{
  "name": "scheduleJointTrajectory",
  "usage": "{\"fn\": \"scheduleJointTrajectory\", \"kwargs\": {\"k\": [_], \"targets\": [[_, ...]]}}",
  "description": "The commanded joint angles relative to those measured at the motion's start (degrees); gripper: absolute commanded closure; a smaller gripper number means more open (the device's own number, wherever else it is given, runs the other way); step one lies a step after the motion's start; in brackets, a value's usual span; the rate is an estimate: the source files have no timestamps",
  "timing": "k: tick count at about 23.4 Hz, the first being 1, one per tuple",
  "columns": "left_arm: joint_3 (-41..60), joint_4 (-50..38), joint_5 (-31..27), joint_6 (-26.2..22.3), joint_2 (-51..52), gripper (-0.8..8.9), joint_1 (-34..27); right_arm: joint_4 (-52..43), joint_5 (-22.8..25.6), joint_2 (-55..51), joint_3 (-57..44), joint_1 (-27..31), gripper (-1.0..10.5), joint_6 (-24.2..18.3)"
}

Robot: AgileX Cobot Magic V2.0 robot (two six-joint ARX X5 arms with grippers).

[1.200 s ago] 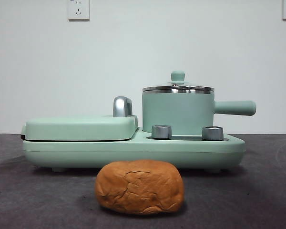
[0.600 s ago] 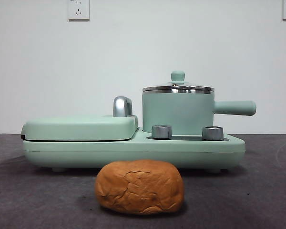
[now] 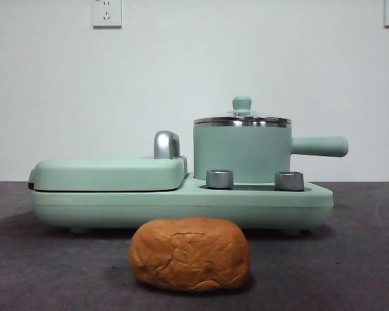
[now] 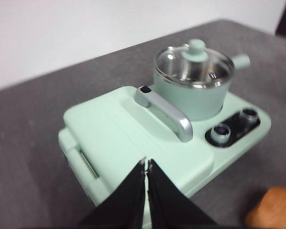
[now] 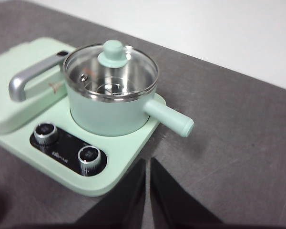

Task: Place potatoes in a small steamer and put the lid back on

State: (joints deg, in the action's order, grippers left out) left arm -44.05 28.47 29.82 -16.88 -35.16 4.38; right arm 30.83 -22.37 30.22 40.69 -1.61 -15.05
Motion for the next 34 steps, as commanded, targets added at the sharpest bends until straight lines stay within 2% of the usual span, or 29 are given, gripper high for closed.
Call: {"fn": "scheduleJointTrajectory", "kwargs": {"k": [1, 4, 7, 8, 10, 11, 16, 19, 24, 29, 34], "targets": [[-1.36, -0.94, 0.28, -9.44, -0.52, 8.07, 0.94, -0.17, -0.11, 0.92, 1.05, -0.81, 9.3, -5.55], [-1.36, -1.11, 0.28, -9.38, -0.57, 7.94, 1.62, -0.17, -0.22, 1.16, 1.05, -1.38, 8.8, -6.34], [-1.36, -1.25, 0.28, -9.29, -0.39, 6.26, 2.23, -0.39, -0.17, 1.14, 1.05, -1.66, 6.8, -6.62], [-1.33, -1.4, 0.28, -8.98, -0.39, 5.42, 2.47, -0.37, -0.11, 1.14, 1.05, -1.66, 6.3, -6.62], [-1.36, -1.51, 0.28, -9.01, -0.39, 4.51, 2.93, -0.35, -0.13, 1.14, 1.05, -1.66, 6.2, -6.62], [-1.36, -1.51, 0.26, -9.01, -0.39, 4.38, 3.21, -0.37, -0.13, 1.11, 1.05, -1.66, 6.2, -6.6], [-1.36, -2.97, 0.22, -8.44, -1.25, 4.55, 4.48, -0.39, -0.13, 1.14, 1.05, -1.66, 6.2, -6.36], [-1.36, -6.95, 0.2, -5.07, -3.04, 5.12, 5.7, -0.42, -0.13, 1.14, 1.05, -1.66, 6.2, -5.95], [-1.36, -16.15, -1.36, -0.07, -8.04, 5.1, 8.66, -1.25, -0.15, 1.14, 1.05, -1.66, 6.2, -3.52], [-1.62, -23.85, -4.02, 3.21, -14.64, 5.11, 12.2, -1.22, -0.15, 1.14, 1.05, -1.66, 6.2, -3.37], [-3.69, -27.78, -4.81, 6.51, -22.36, 5.11, 16.0, -1.22, -0.17, 1.14, 1.05, -1.66, 6.2, -3.39]]}}
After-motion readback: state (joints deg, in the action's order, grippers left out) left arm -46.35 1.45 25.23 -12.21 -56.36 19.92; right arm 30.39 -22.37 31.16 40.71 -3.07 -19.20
